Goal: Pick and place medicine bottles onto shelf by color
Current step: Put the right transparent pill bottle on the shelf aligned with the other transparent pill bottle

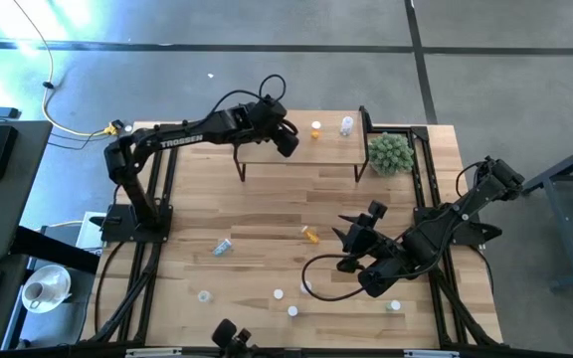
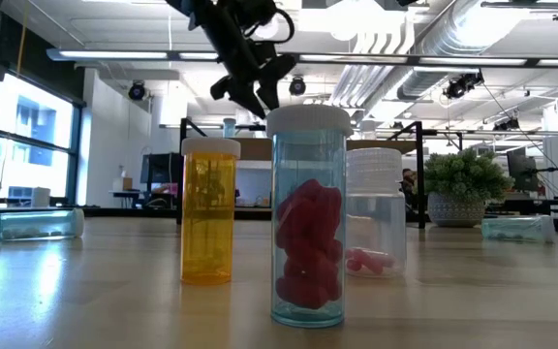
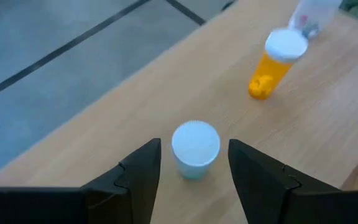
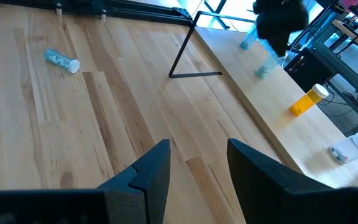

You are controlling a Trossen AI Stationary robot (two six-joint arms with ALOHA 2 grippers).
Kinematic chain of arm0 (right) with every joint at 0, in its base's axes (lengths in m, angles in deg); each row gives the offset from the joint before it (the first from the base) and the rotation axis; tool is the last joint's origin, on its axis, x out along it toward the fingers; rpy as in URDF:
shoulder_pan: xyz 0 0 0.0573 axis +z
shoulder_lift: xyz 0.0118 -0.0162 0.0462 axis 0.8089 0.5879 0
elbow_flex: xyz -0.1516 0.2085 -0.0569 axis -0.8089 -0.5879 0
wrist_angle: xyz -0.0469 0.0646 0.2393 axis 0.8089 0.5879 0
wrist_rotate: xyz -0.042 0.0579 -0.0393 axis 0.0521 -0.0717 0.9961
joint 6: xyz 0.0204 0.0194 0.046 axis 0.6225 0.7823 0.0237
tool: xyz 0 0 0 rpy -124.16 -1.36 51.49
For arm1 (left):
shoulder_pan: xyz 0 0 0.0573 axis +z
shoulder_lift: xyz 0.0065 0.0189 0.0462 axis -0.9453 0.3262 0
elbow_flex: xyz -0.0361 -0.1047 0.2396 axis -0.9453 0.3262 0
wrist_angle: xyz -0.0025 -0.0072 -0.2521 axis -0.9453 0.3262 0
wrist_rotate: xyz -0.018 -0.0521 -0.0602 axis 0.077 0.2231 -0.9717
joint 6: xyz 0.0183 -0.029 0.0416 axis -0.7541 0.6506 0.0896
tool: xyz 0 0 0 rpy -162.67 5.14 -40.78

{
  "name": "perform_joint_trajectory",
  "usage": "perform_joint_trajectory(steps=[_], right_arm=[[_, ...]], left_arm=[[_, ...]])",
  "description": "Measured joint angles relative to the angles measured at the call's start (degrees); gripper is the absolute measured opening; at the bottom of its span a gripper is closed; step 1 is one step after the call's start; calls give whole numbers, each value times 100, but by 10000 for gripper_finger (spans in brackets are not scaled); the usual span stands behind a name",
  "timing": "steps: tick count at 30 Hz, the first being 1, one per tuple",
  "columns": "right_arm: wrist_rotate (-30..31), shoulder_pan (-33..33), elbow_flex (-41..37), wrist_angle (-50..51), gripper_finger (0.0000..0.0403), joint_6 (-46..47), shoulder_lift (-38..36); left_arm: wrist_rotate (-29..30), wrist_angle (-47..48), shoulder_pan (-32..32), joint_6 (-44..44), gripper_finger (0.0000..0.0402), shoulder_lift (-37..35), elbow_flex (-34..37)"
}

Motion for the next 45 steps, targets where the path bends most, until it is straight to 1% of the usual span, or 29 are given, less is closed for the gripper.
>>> perform_joint_trajectory(steps=[6, 10, 13, 15, 19, 21, 23, 26, 31, 37, 39, 45], right_arm=[[0, 0, 0, 2, 151, -5, 0], [-77, 0, 0, 2, 151, -5, 0], [-256, 0, 0, 2, 151, -5, 0], [-268, 0, 0, 2, 151, -5, 8], [-344, 0, 0, 0, 151, 35, 13], [-423, -2, 0, 0, 151, 46, 15], [-535, 0, 0, 0, 151, 74, 19], [-626, 5, 0, 0, 151, 177, 50], [-743, 11, 0, 0, 151, 190, 59], [-794, 11, 0, 3, 151, 326, 59], [-1030, 10, 0, 8, 151, 399, 59], [-2048, -71, 0, -20, 151, 69, 59]], left_arm=[[-235, 34, 0, 4, 180, -365, 0], [-626, 148, -37, 12, 180, -702, -2], [-982, 398, -70, 3, 180, -974, -2], [-1099, 596, -131, 1, 180, -1141, -2], [-1056, 1250, -321, -288, 178, -1472, -2], [-990, 1630, -440, -334, 177, -1619, 24], [-850, 1814, -627, -317, 177, -1767, 145], [-706, 1786, -912, -271, 177, -2044, 621], [-699, 1555, -1250, -8, 177, -2559, 1687], [-742, 789, -1477, 175, 177, -3243, 2811], [-769, 492, -1589, 241, 177, -3457, 3126], [-750, -314, -1991, 372, 176, -4043, 3959]])
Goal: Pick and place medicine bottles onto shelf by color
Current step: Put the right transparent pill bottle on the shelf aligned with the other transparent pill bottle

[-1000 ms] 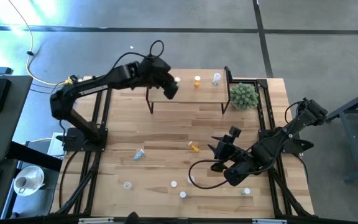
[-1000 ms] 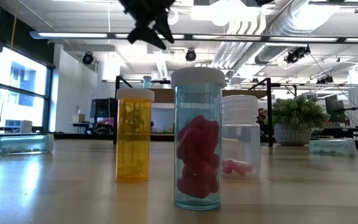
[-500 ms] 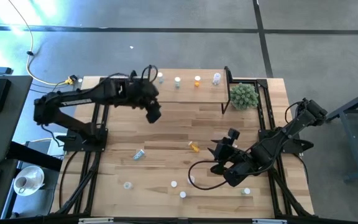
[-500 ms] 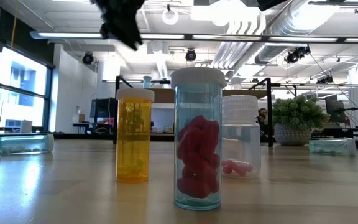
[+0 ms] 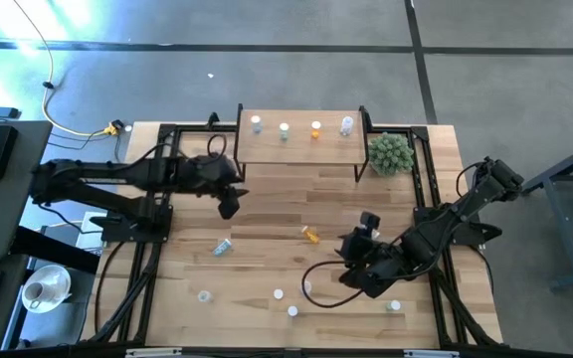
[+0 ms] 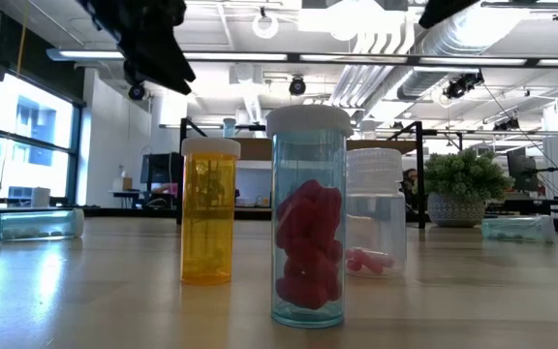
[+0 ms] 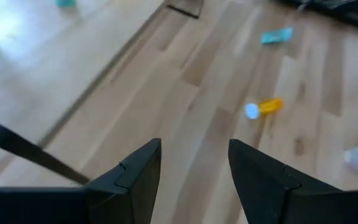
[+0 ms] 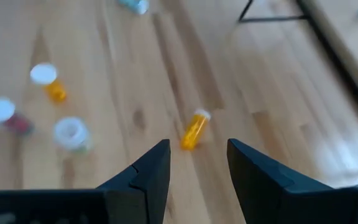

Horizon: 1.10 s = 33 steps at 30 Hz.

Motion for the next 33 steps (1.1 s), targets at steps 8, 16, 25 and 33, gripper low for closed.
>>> perform_joint_trajectory(steps=[8, 16, 25, 33], right_arm=[[-947, -244, 0, -186, 177, -540, 0], [-2032, -454, 0, -984, 212, -1600, 0], [-2072, -447, 0, -1428, 213, -1883, 133], [-2252, -447, 0, -1950, 213, -2187, 950]], left_arm=[[12, -1354, -757, 256, 176, -476, 1026], [29, -2433, -1418, 248, 176, -507, 1544], [164, -2932, -1859, 236, 176, -505, 1647], [178, -2932, -1920, 251, 176, -505, 1649]])
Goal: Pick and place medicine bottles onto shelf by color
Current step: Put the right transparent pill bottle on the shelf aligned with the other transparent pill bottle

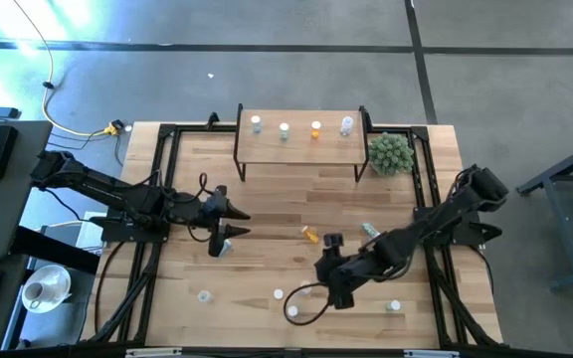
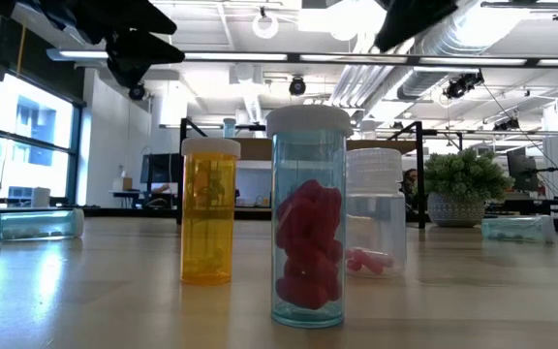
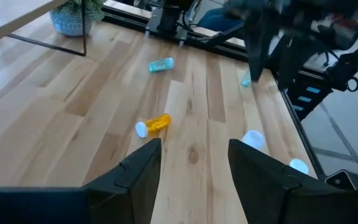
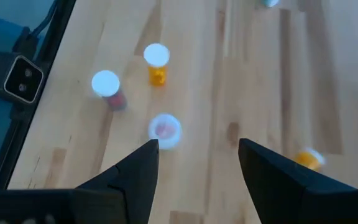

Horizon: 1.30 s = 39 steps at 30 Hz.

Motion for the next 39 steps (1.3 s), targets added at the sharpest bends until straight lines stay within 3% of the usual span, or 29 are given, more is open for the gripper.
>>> perform_joint_trajectory(steps=[23, 35, 39], right_arm=[[-299, -36, 0, -1058, 213, -91, 1334], [-322, -114, 0, -1159, 212, -83, 1550], [-343, -114, 0, -1221, 191, -86, 1550]], left_arm=[[0, 12, 1, -15, 176, 2, 0], [-2, 12, 1, -15, 176, 7, 0], [-2, 12, 1, -15, 176, 7, 0]])
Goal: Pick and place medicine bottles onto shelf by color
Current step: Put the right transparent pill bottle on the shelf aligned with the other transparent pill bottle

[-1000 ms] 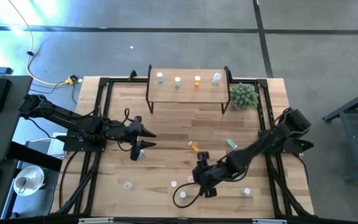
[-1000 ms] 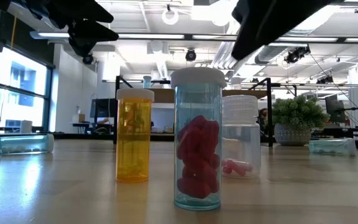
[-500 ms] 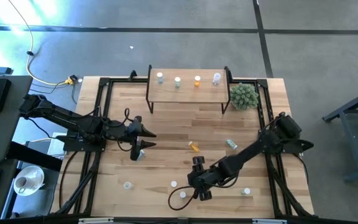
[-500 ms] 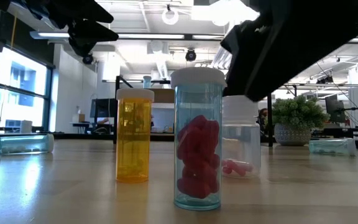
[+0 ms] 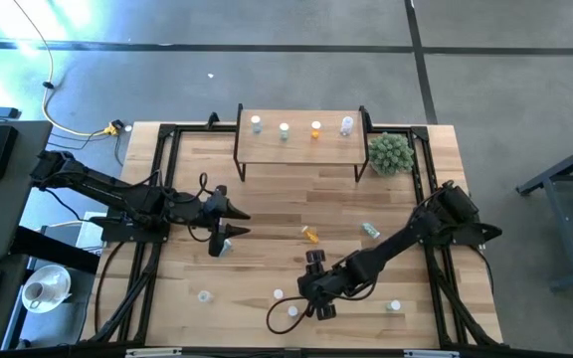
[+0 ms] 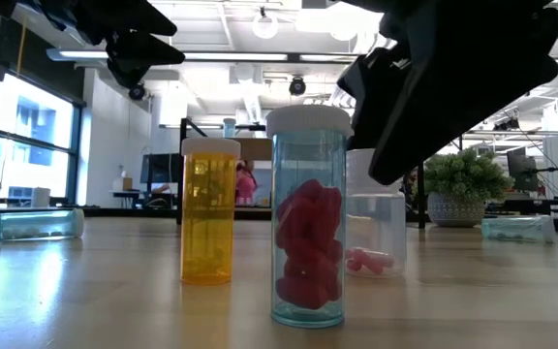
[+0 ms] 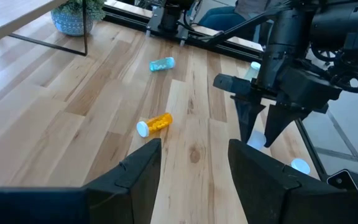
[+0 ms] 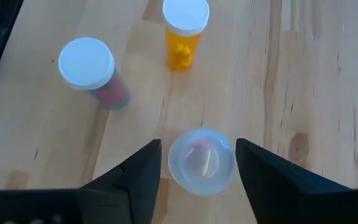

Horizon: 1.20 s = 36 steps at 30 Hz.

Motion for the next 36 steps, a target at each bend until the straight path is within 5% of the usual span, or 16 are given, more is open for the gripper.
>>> perform_joint_trajectory(steps=[7, 14, 36], right_arm=[[-41, 0, 0, 1, 123, -14, 0], [238, 15, 0, 278, 121, -196, -193], [4629, -13, 2, 1436, 123, -1033, -3063]], left_arm=[[0, 2, 0, 0, 176, 0, 0], [0, 7, 2, -1, 176, 0, 2], [0, 46, 2, 0, 176, 0, 2]])
